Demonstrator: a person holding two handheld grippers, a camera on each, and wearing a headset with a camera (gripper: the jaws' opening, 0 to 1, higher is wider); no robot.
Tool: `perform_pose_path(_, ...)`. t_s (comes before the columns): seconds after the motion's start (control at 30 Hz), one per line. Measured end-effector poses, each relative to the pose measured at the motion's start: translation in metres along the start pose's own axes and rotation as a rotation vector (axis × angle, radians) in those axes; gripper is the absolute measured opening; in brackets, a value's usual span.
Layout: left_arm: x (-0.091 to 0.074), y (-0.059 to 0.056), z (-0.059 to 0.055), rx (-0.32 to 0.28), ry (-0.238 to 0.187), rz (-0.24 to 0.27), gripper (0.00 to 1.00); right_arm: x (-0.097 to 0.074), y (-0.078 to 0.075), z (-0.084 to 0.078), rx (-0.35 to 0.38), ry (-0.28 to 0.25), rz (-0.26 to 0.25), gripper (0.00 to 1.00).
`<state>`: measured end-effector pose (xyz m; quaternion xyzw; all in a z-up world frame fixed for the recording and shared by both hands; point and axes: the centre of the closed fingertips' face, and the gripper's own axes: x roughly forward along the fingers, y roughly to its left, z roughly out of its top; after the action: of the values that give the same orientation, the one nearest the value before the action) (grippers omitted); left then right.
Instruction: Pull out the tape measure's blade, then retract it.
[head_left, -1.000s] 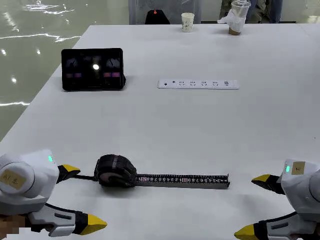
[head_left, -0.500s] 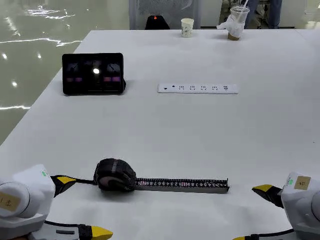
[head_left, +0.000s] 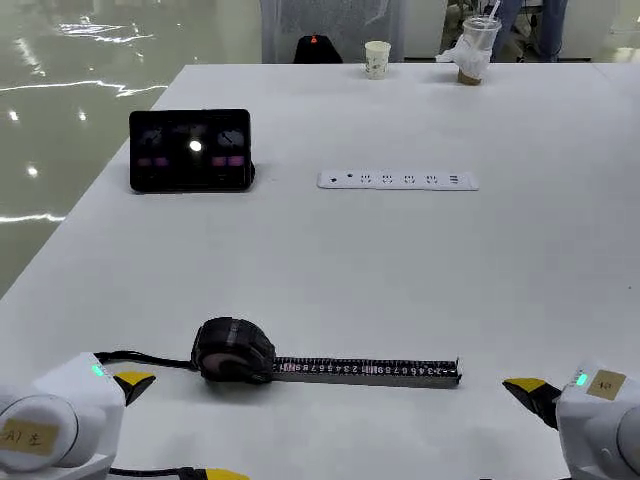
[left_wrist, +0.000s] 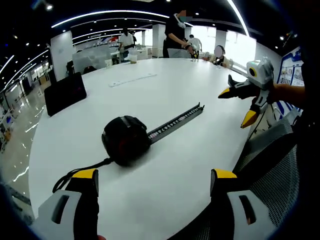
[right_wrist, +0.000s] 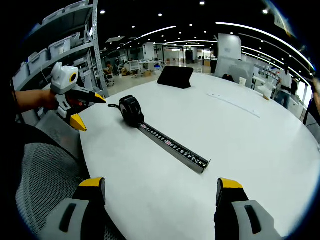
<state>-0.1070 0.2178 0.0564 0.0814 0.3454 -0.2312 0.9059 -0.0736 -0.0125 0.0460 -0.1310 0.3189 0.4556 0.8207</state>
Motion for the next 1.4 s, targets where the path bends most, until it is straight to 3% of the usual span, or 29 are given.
perform_pose_path(0.3, -0.004, 0.001, 0.009, -0.036, -0.044, 0.065, 0.95, -0.002, 0.005, 0.006, 0.029, -0.022, -0.039, 0.94)
perform_pose_path(0.5, -0.005, -0.007, 0.010, -0.073, -0.058, 0.073, 0.98, -0.002, 0.010, 0.009, 0.044, -0.030, -0.052, 0.95)
perform_pose_path(0.83, -0.006, -0.008, 0.014, -0.127, -0.075, 0.101, 0.99, -0.003, 0.017, 0.017, 0.072, -0.055, -0.070, 0.98)
perform_pose_path(1.4, -0.004, -0.015, 0.016, -0.131, -0.076, 0.113, 0.99, -0.003, 0.021, 0.022, 0.116, -0.077, -0.089, 0.99)
